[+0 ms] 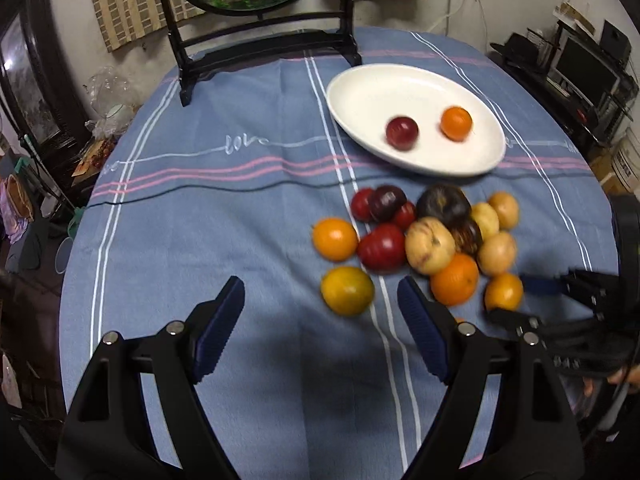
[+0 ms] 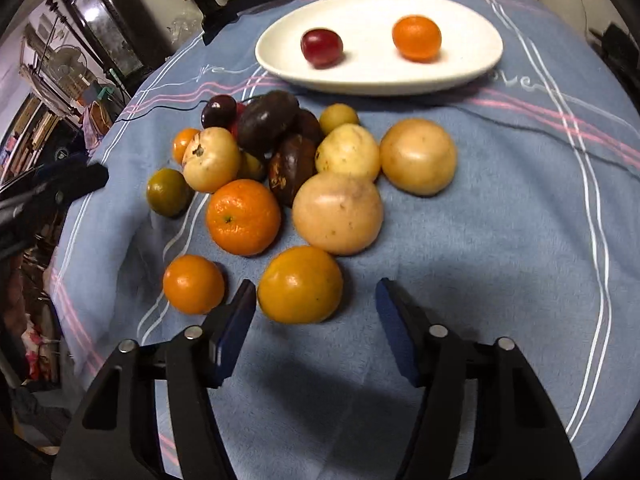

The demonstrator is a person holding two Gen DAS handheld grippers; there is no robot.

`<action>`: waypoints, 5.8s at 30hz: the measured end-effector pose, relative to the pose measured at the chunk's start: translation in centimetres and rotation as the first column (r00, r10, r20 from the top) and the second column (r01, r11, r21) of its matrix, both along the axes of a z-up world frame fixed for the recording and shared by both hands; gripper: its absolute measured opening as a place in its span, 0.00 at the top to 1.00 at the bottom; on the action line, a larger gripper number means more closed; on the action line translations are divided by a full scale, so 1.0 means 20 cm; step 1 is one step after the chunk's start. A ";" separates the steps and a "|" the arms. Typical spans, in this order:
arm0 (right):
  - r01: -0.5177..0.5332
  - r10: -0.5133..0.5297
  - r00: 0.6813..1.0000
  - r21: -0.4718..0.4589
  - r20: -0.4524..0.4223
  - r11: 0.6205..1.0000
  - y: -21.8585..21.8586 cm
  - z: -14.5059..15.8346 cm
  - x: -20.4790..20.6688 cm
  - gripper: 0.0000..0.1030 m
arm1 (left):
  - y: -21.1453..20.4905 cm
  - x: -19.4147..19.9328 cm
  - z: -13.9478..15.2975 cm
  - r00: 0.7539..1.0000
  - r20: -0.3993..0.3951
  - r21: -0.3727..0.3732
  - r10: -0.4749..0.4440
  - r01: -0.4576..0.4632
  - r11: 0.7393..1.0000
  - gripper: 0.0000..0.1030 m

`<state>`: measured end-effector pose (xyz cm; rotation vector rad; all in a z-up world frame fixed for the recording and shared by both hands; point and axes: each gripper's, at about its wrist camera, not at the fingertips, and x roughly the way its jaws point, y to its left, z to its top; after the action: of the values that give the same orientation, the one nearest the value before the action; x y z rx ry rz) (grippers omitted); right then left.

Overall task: Organize fruits
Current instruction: 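Grasp an orange with the left tool while the right tool grasps a yellow-orange fruit, then place both held fruits on the white plate and open both tools, then grasp a yellow-green fruit with the left tool while the right tool grasps a tangerine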

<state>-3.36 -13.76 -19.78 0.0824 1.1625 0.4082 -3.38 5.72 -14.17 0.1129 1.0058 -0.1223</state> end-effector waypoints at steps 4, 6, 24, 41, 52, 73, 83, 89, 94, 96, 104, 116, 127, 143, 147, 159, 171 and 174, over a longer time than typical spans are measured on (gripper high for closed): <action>-0.020 0.021 1.000 0.031 -0.011 0.999 0.01 0.01 0.01 0.59 | -0.09 -0.04 -0.05 0.997 -0.029 -0.006 -0.071 0.071 0.997 0.22; -0.024 0.025 0.999 0.049 -0.021 0.999 -0.01 0.01 0.01 0.59 | -0.16 -0.05 -0.08 0.992 -0.042 -0.010 -0.120 0.120 0.993 0.22; 0.050 -0.049 0.999 0.084 -0.014 0.995 -0.19 0.09 -0.12 0.59 | -0.43 -0.10 -0.28 0.929 -0.136 -0.132 -0.344 0.328 0.936 0.63; 0.056 -0.083 0.972 0.127 0.220 0.990 -0.24 0.56 0.22 0.59 | -0.27 0.37 0.32 0.975 0.104 -0.122 -0.196 0.208 0.970 0.64; 0.099 -0.132 0.948 0.124 0.289 0.987 -0.25 0.66 0.57 0.59 | -0.36 0.80 0.32 0.987 0.119 -0.083 -0.111 0.121 0.989 0.64; 0.083 -0.109 0.959 0.107 0.261 0.991 -0.22 0.56 0.70 0.59 | -0.43 0.89 0.23 0.989 0.118 -0.032 -0.090 0.094 0.995 0.64; 0.086 -0.113 0.952 0.104 0.285 0.991 -0.24 0.62 0.61 0.59 | -0.44 0.81 0.32 0.983 0.157 -0.021 -0.095 0.099 0.995 0.72; 0.108 -0.127 0.955 0.086 0.269 0.990 -0.27 0.57 0.59 0.59 | -0.39 0.84 0.28 0.989 0.126 -0.056 -0.082 0.089 0.994 0.72; 0.108 -0.116 0.969 0.047 0.220 0.993 -0.22 0.45 0.70 0.59 | -0.37 0.87 0.22 0.992 0.097 -0.050 -0.084 0.090 0.995 0.71; 0.089 -0.093 0.974 0.033 0.206 0.996 -0.17 0.40 0.78 0.59 | -0.36 0.88 0.20 0.993 0.088 -0.043 -0.083 0.087 0.995 0.68; 0.092 -0.078 0.973 -0.057 0.217 0.994 -0.11 0.31 0.92 0.38 | -0.24 0.91 0.16 0.995 0.088 -0.027 -0.035 0.037 0.999 0.50; 0.179 -0.183 0.841 0.057 0.508 0.982 -0.33 0.69 0.48 0.33 | -0.20 0.77 0.24 0.986 0.167 -0.021 0.008 -0.005 1.000 0.33; 0.299 -0.331 0.693 0.164 0.641 0.940 -0.52 0.94 0.01 0.01 | -0.14 0.49 0.43 0.963 0.268 -0.023 0.023 -0.017 1.000 0.23; 0.076 -0.098 0.976 0.120 0.194 0.990 -0.17 0.40 -0.06 0.05 | 0.08 0.15 0.32 0.973 0.204 -0.005 0.105 -0.106 0.994 0.20; -0.025 0.025 0.988 -0.004 0.151 1.000 0.03 0.24 -0.08 0.29 | 0.15 0.09 0.23 0.980 0.150 0.000 0.130 -0.132 0.991 0.20; 0.001 -0.001 1.000 0.017 0.023 1.000 0.22 0.04 0.04 0.36 | 0.30 -0.04 0.05 0.987 0.046 -0.002 0.156 -0.156 0.988 0.20; -0.024 0.023 1.000 0.021 0.014 1.000 0.13 0.10 -0.03 0.58 | 0.05 0.06 -0.16 0.999 -0.030 -0.010 -0.025 0.025 1.000 0.20; 0.001 -0.001 1.000 0.022 0.014 1.000 0.08 0.12 -0.05 0.58 | 0.01 0.11 -0.22 0.998 -0.051 -0.006 -0.033 0.033 0.999 0.20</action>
<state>-4.28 -12.20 -17.33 0.0997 1.1445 0.4203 -1.09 5.88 -18.66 0.1224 1.0551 -0.1587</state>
